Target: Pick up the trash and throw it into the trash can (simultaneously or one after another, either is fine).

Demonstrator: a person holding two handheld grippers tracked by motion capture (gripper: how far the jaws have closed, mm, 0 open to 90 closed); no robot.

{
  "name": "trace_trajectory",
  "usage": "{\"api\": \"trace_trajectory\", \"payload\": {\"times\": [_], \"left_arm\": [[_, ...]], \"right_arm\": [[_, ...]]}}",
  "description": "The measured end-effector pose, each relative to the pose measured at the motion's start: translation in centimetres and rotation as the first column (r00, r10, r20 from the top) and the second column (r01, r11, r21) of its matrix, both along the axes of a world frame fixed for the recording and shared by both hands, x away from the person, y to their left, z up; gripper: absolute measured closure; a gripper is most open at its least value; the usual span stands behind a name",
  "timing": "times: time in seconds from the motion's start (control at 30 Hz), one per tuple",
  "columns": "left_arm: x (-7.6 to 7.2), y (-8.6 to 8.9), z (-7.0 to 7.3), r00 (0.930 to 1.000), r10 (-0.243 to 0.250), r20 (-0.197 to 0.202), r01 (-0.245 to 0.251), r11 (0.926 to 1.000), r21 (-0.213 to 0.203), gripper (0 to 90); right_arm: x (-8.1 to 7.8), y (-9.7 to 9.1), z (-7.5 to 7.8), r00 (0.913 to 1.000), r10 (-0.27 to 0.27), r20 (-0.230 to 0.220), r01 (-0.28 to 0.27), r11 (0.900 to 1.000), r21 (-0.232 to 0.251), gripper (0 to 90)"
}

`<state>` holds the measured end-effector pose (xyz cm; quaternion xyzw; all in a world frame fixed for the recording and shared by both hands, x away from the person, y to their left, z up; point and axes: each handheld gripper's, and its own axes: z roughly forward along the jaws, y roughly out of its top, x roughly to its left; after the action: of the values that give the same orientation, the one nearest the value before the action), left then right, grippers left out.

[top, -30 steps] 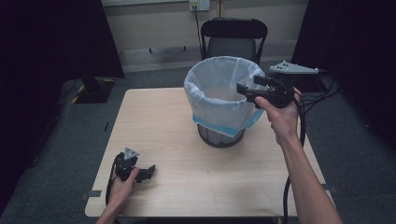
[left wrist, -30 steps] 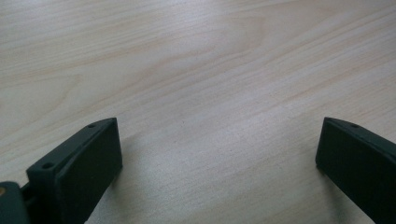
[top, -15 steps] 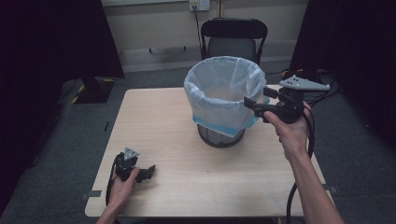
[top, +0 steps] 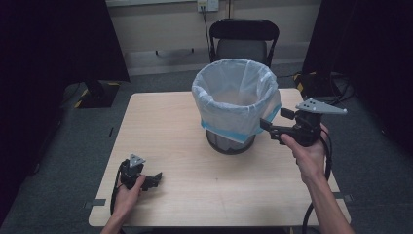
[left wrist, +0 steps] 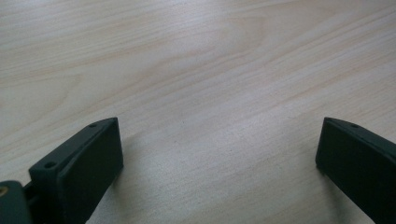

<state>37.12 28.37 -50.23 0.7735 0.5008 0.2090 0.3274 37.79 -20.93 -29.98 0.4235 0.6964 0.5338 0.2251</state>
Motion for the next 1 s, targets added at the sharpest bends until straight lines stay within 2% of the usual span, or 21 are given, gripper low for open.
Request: {"api": "trace_trajectory", "payload": {"times": [0.57,0.73,0.9,1.0], "left_arm": [[0.0,0.0,0.0,1.0,0.001,0.0,-0.001,1.0,0.002,0.4],[0.0,0.0,0.0,1.0,0.0,0.0,0.0,1.0,0.001,0.4],[0.0,0.0,0.0,1.0,0.002,0.0,-0.002,1.0,0.001,0.3],[0.0,0.0,0.0,1.0,0.0,0.0,0.0,1.0,0.001,0.4]], "right_arm": [[-2.0,-1.6,-4.8,0.9966,-0.017,-0.08,0.016,0.9997,-0.019,17.1],[-2.3,-2.0,-7.0,0.9908,-0.033,-0.131,0.028,0.9987,-0.043,15.8],[-2.7,-2.3,-8.8,0.9867,-0.033,-0.159,0.027,0.9988,-0.04,15.3],[-2.9,-2.5,-9.8,0.9838,-0.046,-0.173,0.037,0.9978,-0.055,15.0]]}}
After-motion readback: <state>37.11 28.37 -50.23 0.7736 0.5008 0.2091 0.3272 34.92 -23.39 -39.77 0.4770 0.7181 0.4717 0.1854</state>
